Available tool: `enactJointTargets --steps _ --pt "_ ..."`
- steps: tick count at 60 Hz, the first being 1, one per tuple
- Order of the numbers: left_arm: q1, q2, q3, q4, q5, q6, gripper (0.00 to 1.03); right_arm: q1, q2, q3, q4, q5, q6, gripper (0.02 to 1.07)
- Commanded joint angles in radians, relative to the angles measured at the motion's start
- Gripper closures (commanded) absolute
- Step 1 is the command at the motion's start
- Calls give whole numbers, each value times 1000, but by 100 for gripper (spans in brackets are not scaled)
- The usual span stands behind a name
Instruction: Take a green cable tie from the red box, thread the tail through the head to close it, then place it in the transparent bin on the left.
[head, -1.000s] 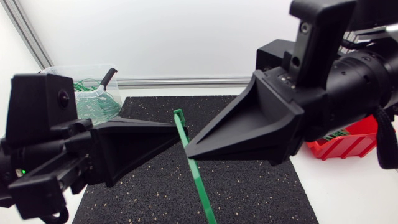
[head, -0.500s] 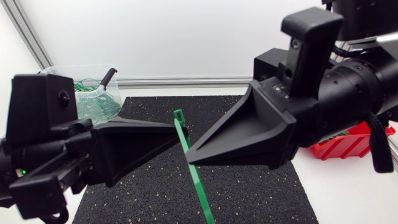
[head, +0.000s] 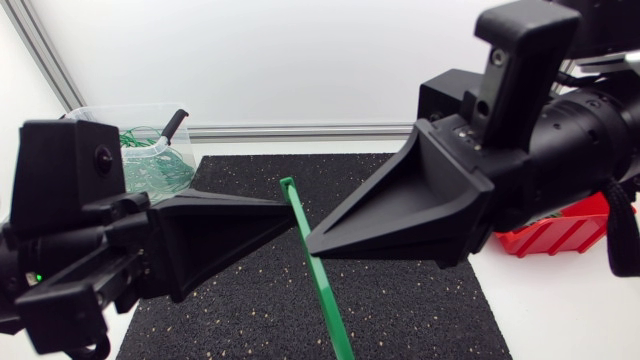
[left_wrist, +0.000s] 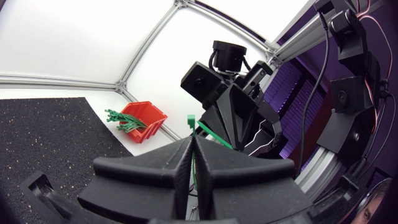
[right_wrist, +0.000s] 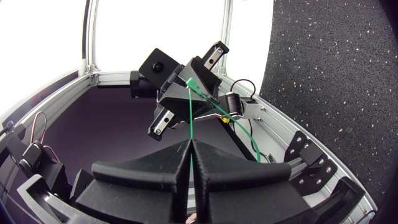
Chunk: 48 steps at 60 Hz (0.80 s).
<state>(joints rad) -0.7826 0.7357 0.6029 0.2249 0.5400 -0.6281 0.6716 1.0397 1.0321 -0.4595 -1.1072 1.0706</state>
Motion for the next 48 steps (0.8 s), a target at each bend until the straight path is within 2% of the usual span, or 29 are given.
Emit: enactJointTargets --steps 1,14,48 --pt "-14 -9 29 -2 -8 2 99 -7 2 -14 16 -5 23 101" --pt "-33 -16 28 -6 -25 5 99 -7 16 -14 18 -5 23 101" --pt "-15 -16 38 -6 -32 8 99 -4 3 -30 21 -5 23 101"
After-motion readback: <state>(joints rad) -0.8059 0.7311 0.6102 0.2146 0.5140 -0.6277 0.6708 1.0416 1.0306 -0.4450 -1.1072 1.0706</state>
